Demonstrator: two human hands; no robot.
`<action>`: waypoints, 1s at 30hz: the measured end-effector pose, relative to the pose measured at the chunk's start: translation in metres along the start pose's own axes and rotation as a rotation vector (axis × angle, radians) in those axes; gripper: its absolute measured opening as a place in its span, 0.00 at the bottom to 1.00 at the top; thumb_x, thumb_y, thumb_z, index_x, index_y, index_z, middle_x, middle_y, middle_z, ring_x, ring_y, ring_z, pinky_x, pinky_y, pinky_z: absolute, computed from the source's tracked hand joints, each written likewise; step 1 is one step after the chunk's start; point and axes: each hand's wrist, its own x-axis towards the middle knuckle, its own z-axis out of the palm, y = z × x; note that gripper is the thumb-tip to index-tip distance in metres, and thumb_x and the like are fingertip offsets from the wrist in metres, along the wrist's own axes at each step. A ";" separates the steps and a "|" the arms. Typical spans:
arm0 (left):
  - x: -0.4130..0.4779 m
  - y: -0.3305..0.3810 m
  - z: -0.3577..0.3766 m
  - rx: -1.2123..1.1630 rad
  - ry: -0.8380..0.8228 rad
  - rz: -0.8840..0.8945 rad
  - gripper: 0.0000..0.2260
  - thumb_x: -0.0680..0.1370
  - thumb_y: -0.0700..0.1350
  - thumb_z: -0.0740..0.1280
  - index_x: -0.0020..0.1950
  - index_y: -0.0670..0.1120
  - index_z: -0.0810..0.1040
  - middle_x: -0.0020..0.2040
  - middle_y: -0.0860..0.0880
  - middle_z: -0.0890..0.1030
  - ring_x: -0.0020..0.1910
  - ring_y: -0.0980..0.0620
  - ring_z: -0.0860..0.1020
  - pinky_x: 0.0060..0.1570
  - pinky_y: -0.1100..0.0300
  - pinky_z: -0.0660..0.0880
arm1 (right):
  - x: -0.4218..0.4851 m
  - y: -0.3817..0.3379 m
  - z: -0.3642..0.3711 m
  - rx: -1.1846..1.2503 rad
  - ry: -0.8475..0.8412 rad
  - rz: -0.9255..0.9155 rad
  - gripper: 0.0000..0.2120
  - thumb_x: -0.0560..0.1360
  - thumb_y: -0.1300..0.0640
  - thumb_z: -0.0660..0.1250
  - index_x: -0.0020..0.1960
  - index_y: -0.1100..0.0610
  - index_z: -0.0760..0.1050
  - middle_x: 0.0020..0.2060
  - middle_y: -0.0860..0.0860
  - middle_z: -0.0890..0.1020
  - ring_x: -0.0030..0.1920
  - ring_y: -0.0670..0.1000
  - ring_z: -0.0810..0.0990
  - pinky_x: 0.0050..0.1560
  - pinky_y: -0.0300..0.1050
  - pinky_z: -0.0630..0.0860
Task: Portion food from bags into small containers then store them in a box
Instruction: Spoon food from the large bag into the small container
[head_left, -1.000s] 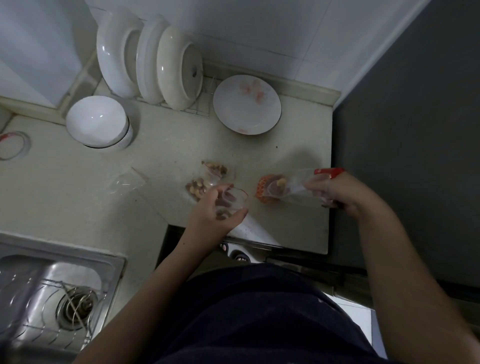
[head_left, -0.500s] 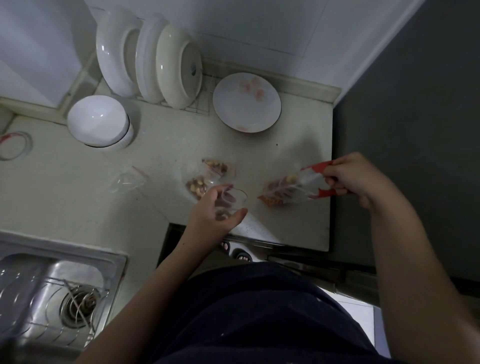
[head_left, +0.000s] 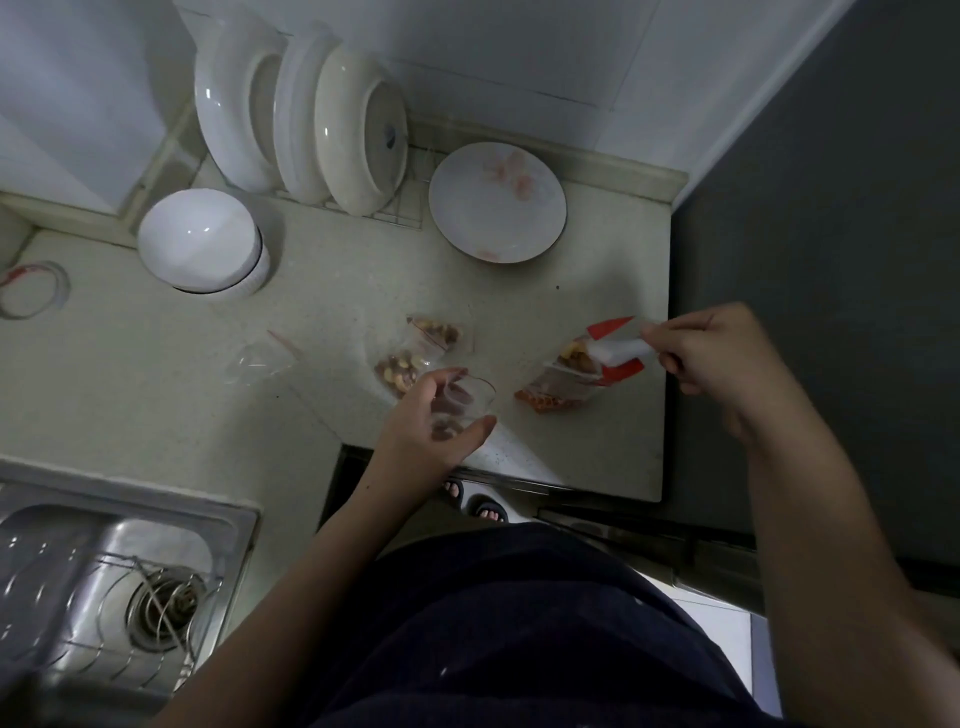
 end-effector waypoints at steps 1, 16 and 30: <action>0.000 0.000 0.000 -0.002 -0.007 -0.004 0.22 0.74 0.45 0.74 0.65 0.50 0.72 0.51 0.56 0.77 0.47 0.70 0.76 0.42 0.79 0.71 | -0.001 0.001 -0.001 0.024 0.004 0.013 0.11 0.74 0.61 0.68 0.38 0.68 0.79 0.21 0.52 0.69 0.19 0.44 0.62 0.21 0.33 0.59; 0.003 0.005 0.003 0.007 -0.041 0.009 0.23 0.74 0.46 0.74 0.67 0.48 0.73 0.51 0.55 0.77 0.48 0.65 0.76 0.42 0.78 0.71 | -0.011 0.012 -0.011 0.417 -0.103 0.191 0.04 0.75 0.63 0.66 0.43 0.65 0.76 0.18 0.47 0.67 0.18 0.43 0.58 0.18 0.31 0.54; 0.005 0.009 0.001 0.008 -0.070 0.122 0.25 0.71 0.53 0.76 0.65 0.57 0.72 0.52 0.59 0.77 0.50 0.59 0.79 0.48 0.68 0.76 | -0.042 -0.024 0.011 0.218 -0.265 -0.057 0.11 0.75 0.61 0.67 0.37 0.60 0.83 0.20 0.49 0.67 0.21 0.45 0.59 0.22 0.35 0.55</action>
